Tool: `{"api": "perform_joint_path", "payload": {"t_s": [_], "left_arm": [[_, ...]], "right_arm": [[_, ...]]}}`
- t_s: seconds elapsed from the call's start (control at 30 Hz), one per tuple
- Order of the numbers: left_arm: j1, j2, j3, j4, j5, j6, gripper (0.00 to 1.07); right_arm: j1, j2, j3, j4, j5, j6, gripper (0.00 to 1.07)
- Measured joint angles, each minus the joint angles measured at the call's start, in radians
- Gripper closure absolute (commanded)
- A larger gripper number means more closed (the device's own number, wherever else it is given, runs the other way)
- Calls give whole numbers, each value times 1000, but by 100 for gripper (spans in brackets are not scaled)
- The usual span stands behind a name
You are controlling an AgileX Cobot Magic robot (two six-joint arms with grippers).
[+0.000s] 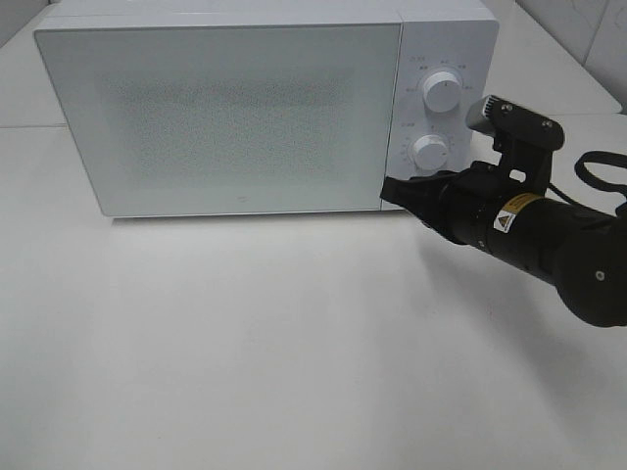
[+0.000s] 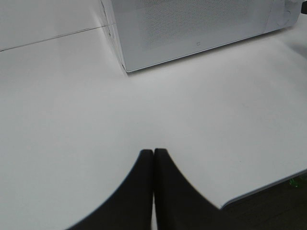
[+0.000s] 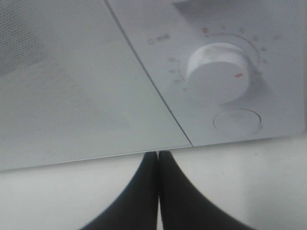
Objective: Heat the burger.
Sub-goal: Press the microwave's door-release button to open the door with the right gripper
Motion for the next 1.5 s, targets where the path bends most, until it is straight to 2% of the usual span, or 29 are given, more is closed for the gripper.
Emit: {"api": "perform_joint_path", "payload": {"t_s": [0.23,0.33,0.4,0.67,1.0,1.23,1.5], "left_arm": [[0,0,0,0,0,0,106],[0,0,0,0,0,0,106],[0,0,0,0,0,0,106],[0,0,0,0,0,0,106],[0,0,0,0,0,0,106],[0,0,0,0,0,0,106],[0,0,0,0,0,0,106]], "right_arm": [[0,13,0,125,-16,276,106],[0,13,0,129,-17,313,106],[0,20,0,132,-30,451,106],[0,98,-1,132,-112,667,106],[0,160,-78,137,-108,689,106],[0,177,-105,265,-74,649,106],[-1,210,-143,280,-73,625,106]]}}
